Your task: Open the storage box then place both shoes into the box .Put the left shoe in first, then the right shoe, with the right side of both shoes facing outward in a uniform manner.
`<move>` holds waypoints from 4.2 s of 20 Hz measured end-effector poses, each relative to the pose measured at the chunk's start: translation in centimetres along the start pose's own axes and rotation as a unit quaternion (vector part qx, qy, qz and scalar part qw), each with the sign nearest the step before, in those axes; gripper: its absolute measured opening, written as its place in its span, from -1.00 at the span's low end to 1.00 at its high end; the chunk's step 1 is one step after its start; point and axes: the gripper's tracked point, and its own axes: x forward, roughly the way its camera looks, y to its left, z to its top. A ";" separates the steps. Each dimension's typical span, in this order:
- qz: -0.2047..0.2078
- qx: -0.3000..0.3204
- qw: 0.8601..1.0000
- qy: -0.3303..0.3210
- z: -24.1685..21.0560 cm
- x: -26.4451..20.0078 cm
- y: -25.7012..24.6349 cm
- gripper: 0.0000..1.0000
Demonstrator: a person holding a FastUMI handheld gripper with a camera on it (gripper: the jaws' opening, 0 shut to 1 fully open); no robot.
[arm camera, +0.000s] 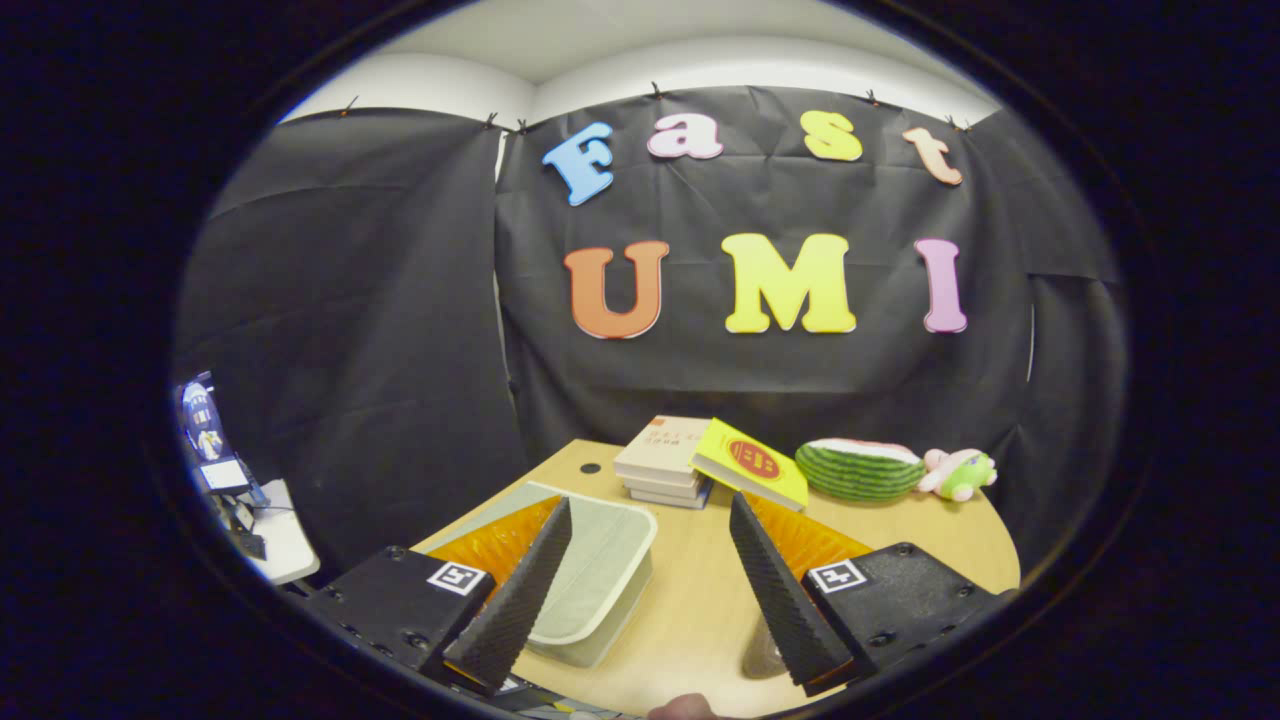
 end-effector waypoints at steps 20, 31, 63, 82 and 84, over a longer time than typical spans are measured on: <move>0.124 0.246 0.936 0.219 -13.9 5.7 4.6 0.71; 0.109 0.389 0.882 0.242 -14.5 7.2 3.9 -0.20; 0.239 0.067 0.965 0.081 6.3 6.9 23.6 0.51; -0.091 0.030 0.988 0.124 1.6 -1.6 -13.8 0.98; -0.090 0.044 0.980 0.173 -1.7 -1.2 -15.6 0.98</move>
